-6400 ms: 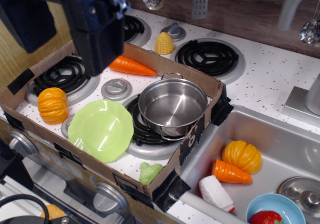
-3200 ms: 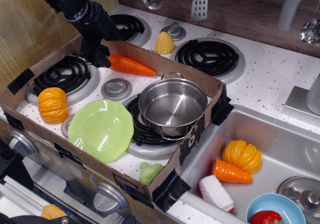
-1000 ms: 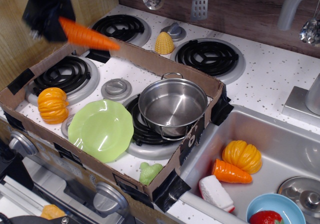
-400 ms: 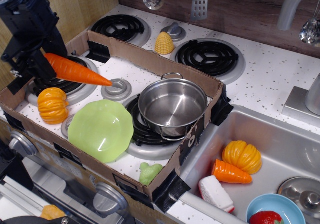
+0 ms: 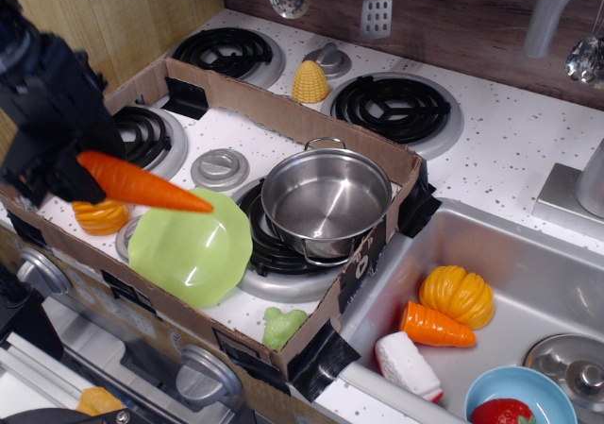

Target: Put carrot on plate

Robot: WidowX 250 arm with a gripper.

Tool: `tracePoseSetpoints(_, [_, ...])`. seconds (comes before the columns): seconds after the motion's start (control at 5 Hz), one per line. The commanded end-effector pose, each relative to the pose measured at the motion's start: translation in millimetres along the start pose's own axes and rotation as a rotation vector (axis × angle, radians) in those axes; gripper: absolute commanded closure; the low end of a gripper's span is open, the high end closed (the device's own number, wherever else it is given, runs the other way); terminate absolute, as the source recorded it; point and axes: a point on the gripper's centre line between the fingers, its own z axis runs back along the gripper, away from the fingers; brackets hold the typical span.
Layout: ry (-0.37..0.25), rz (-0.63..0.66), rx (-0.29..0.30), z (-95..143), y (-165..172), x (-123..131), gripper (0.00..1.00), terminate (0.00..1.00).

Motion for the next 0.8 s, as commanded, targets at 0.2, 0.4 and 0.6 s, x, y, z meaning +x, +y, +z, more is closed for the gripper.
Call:
tracePoseSetpoints(0.2, [-0.067, -0.057, -0.008, -34.2, 16.1, 29.6, 1.0, 0.0])
tracePoseSetpoints(0.4, [-0.101, -0.021, 0.007, -47.0, 8.5, 42.7, 1.0, 0.0])
tracePoseSetpoints(0.6, [-0.109, 0.013, 0.024, -53.6, 7.1, 51.1, 0.0, 0.0])
